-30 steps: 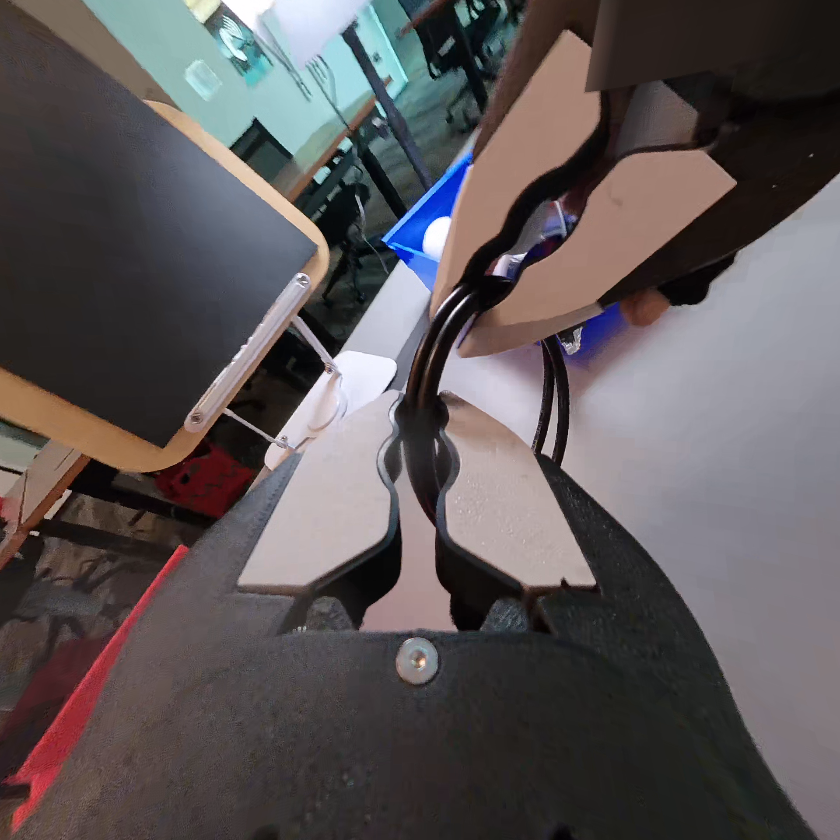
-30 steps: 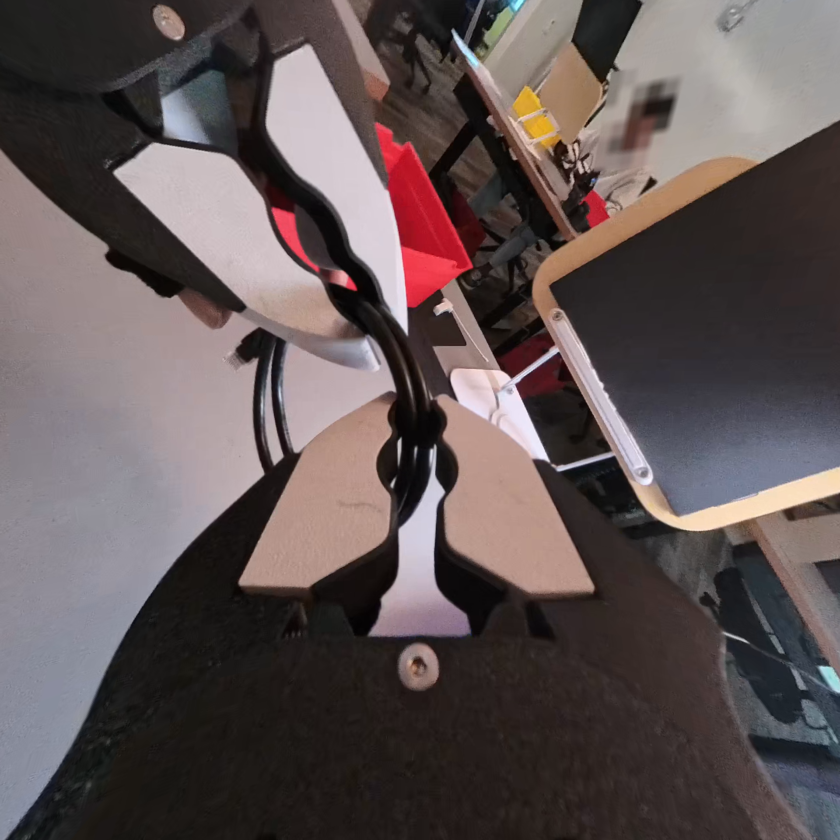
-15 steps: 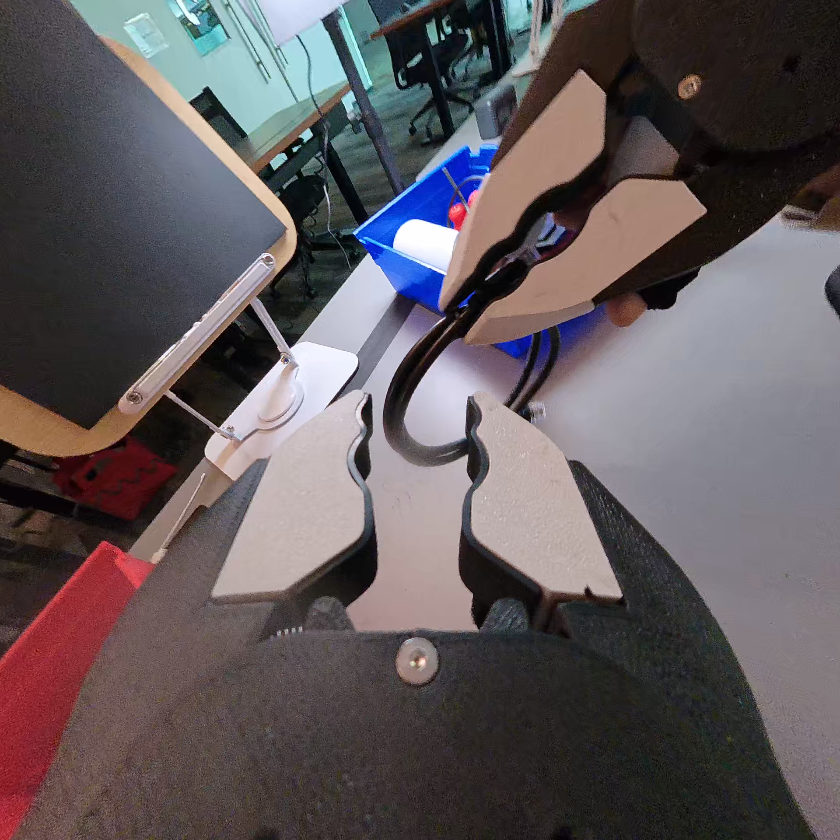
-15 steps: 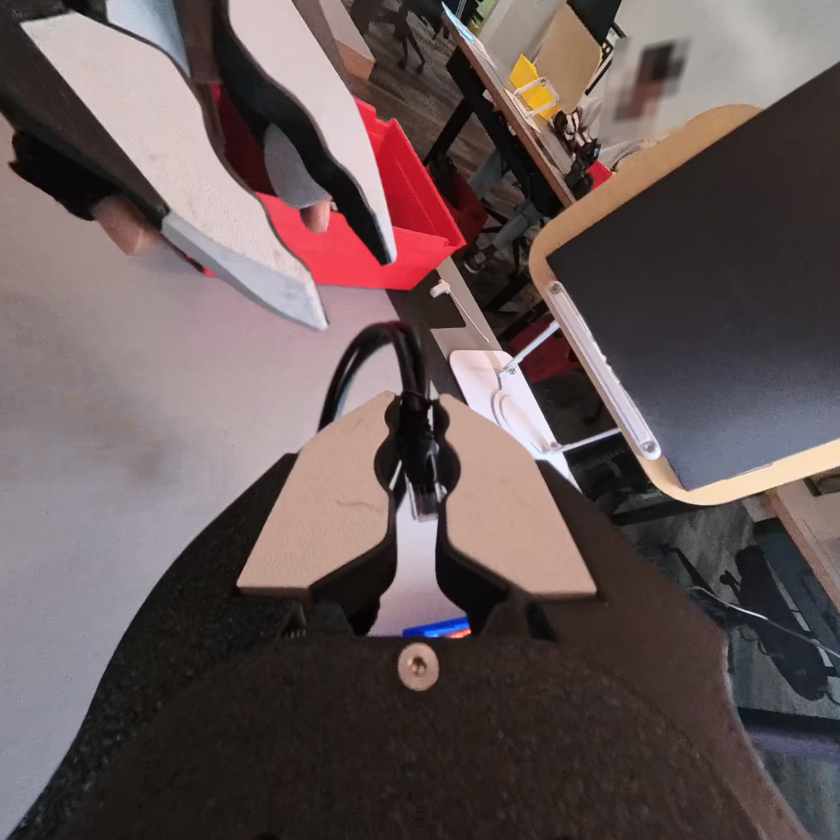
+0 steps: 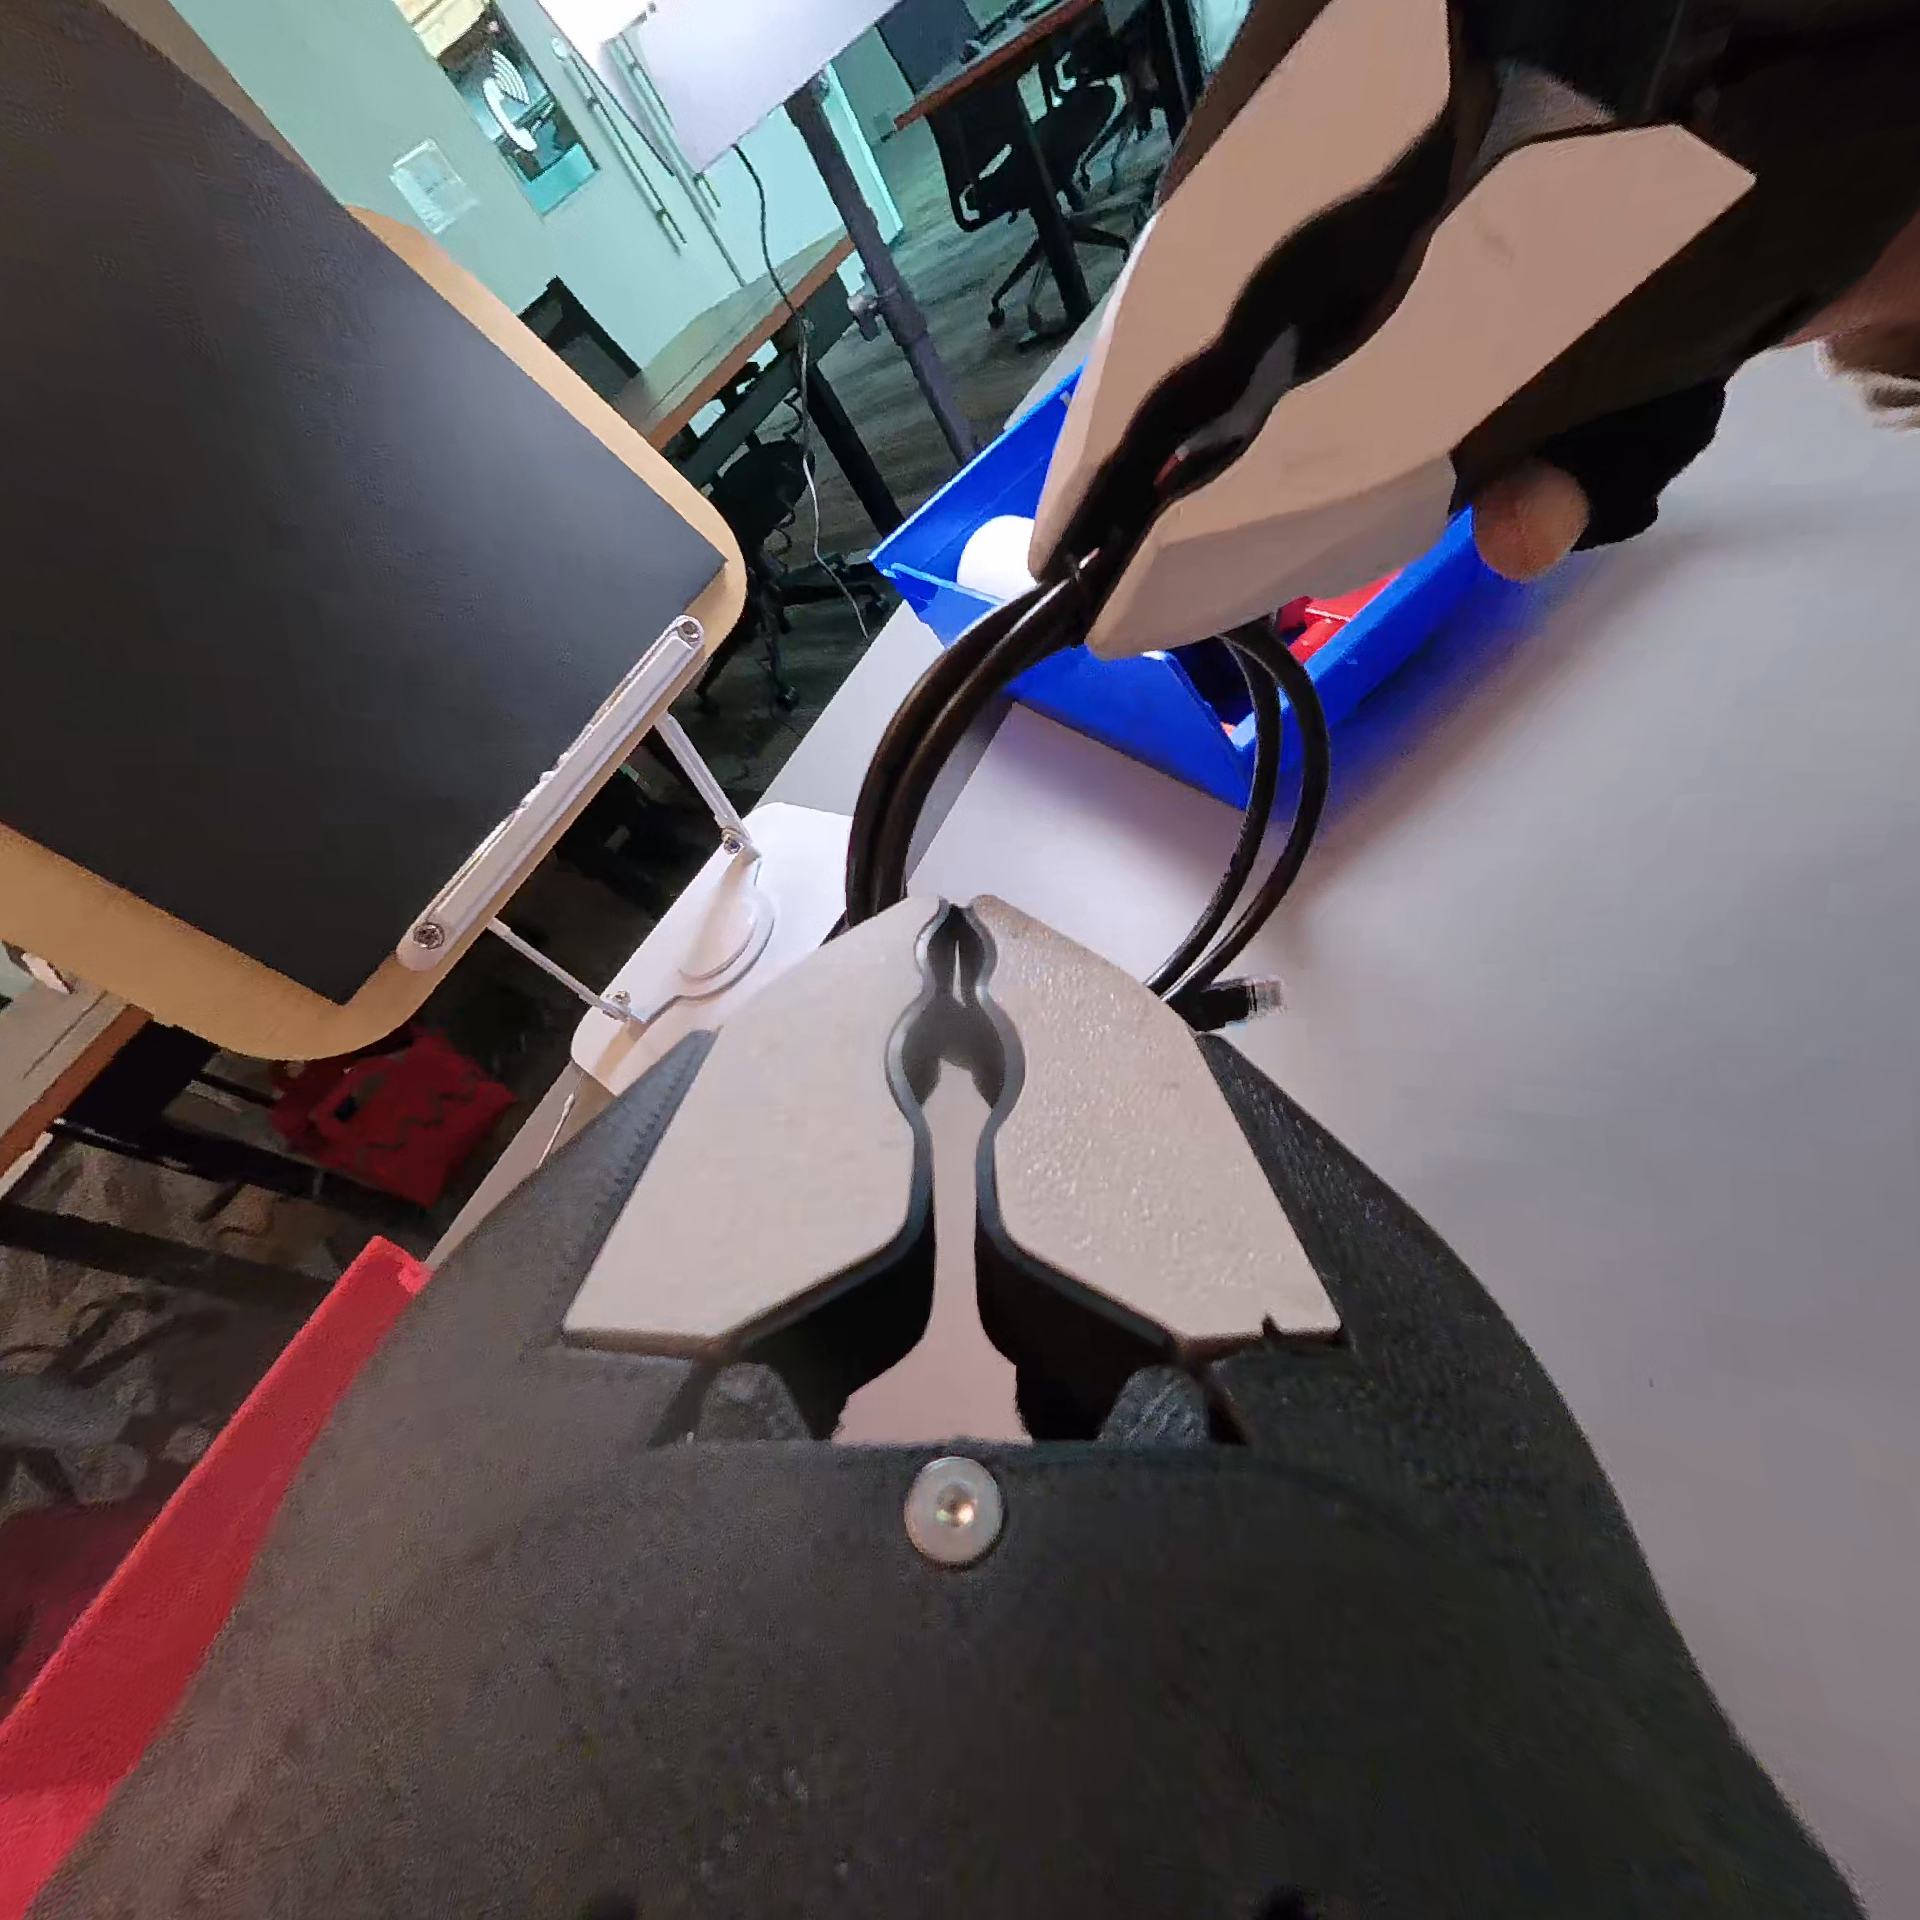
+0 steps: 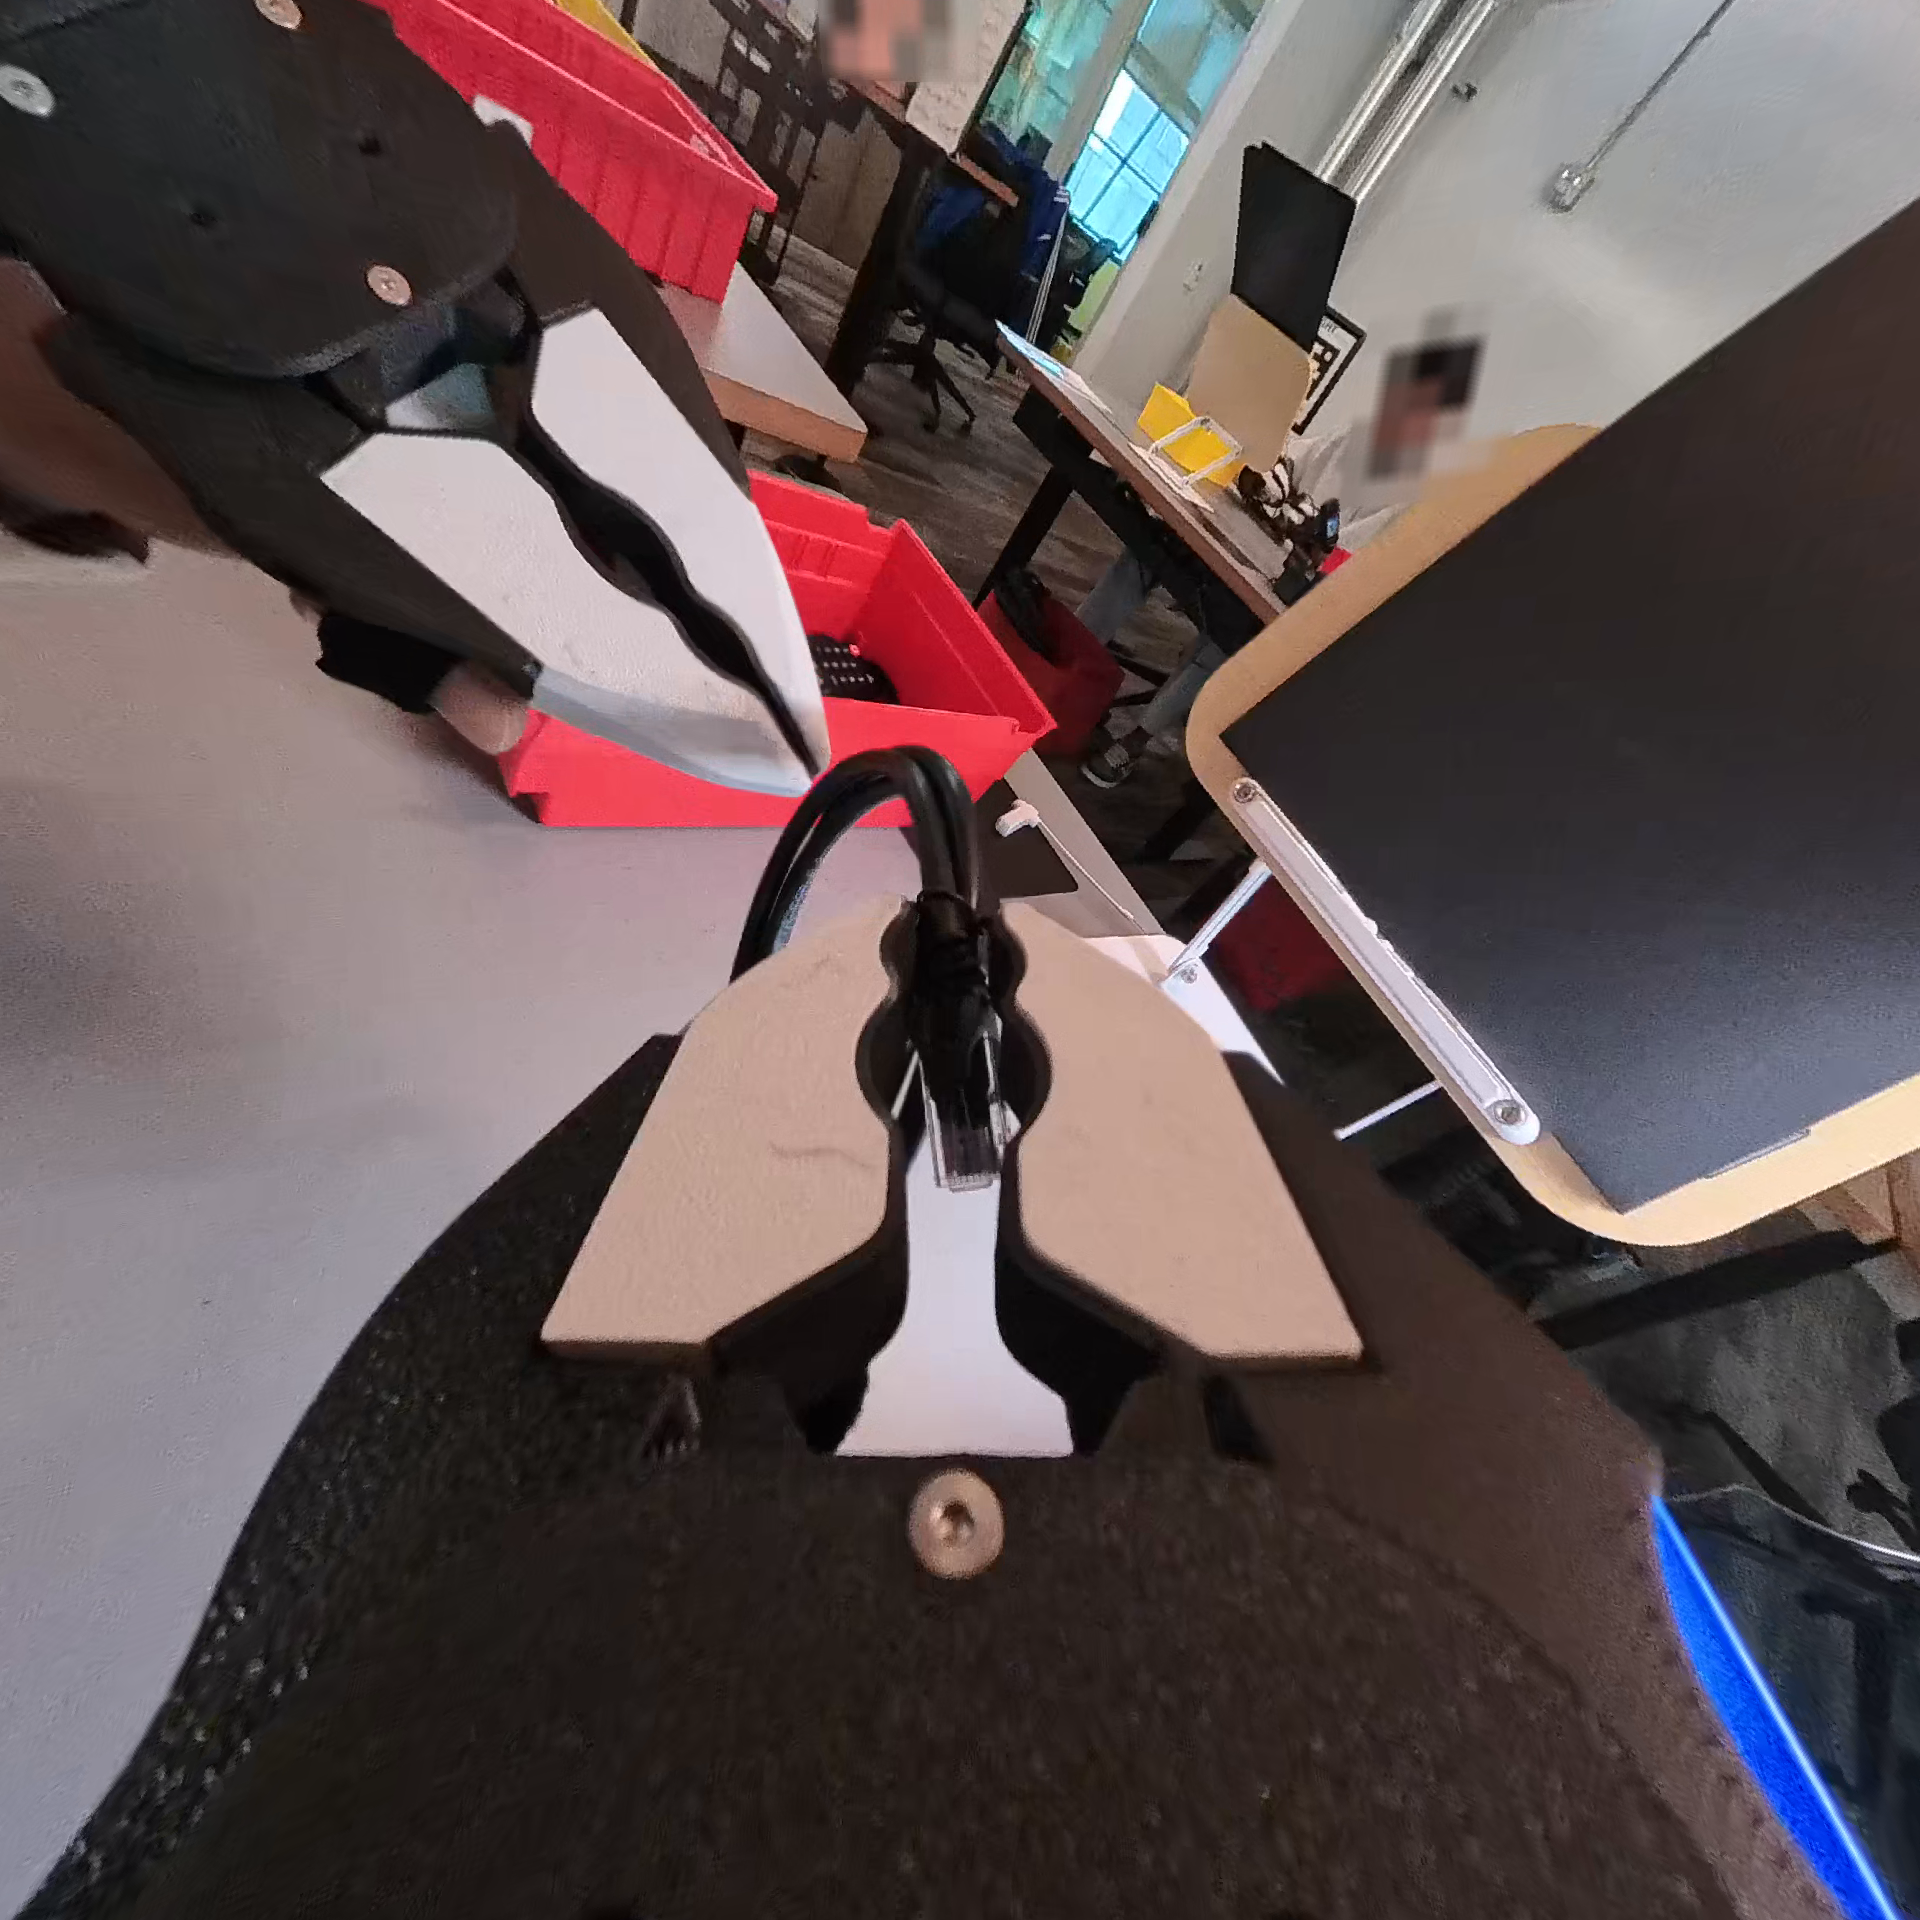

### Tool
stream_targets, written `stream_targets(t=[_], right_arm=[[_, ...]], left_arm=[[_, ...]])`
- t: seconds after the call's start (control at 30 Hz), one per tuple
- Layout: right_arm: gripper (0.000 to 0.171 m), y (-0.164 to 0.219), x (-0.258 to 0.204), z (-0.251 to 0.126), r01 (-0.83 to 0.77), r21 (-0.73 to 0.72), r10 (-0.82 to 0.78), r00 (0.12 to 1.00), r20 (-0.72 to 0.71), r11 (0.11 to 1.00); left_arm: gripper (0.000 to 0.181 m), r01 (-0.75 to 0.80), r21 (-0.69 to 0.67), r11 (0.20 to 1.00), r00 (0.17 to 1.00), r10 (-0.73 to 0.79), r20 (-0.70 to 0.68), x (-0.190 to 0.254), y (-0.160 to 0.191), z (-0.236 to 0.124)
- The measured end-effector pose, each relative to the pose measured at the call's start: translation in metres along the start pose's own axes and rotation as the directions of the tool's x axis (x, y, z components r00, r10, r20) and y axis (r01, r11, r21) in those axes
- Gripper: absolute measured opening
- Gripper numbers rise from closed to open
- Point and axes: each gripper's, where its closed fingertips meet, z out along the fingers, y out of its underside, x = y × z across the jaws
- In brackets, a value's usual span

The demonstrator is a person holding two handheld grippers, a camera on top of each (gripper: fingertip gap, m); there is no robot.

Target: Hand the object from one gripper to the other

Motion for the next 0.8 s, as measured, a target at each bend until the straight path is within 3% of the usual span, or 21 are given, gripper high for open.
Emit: stream_targets(t=[0.03,0.1,0.17,0.2,0.27,0.43,0.6,0.63,0.67,0.8], right_arm=[[0.012,0.0,-0.002,0.0,0.013,-0.004,-0.013,1.0,0.006,1.0],[0.012,0.002,-0.011,0.002,0.066,-0.031,-0.065,0.997,0.036,0.997],[0.012,0.005,-0.028,0.004,0.146,-0.037,-0.141,0.984,0.104,0.989],[0.012,0.004,-0.037,0.004,0.18,-0.024,-0.175,0.975,0.138,0.983],[0.013,-0.003,-0.054,0.004,0.217,0.017,-0.216,0.957,0.191,0.976],[0.014,-0.015,-0.048,0.001,0.186,0.061,-0.193,0.969,0.153,0.981],[0.035,-0.009,-0.025,-0.004,0.107,0.028,-0.109,0.989,0.095,0.994],[0.03,-0.009,-0.025,-0.004,0.104,0.033,-0.107,0.989,0.101,0.994],[0.013,-0.011,-0.027,-0.004,0.112,0.049,-0.116,0.988,0.105,0.993],[0.012,-0.008,-0.028,-0.004,0.174,0.012,-0.175,0.98,0.095,0.985]], left_arm=[[0.009,-0.013,0.001,1.0,1.0,0.013,-0.004,0.001,0.0,0.0],[0.036,-0.017,0.004,1.0,0.999,0.017,-0.029,0.008,-0.002,0.001],[0.047,-0.021,-0.024,0.999,0.997,0.02,-0.072,0.018,-0.001,0.005],[0.043,-0.046,-0.046,0.998,0.996,0.042,-0.084,0.023,0.003,0.008],[0.015,-0.142,-0.102,0.985,0.987,0.134,-0.088,0.029,0.013,0.011],[0.012,-0.126,-0.069,0.99,0.991,0.123,-0.049,0.023,0.0,0.007],[0.012,-0.081,0.013,0.997,0.997,0.08,0.014,0.008,-0.012,-0.002],[0.012,-0.058,0.038,0.998,0.998,0.058,0.007,0.008,-0.015,-0.004],[0.012,-0.045,0.055,0.998,0.999,0.045,0.006,0.007,-0.018,-0.004],[0.02,-0.037,0.011,0.999,0.997,0.037,-0.061,0.014,-0.006,-0.002]])
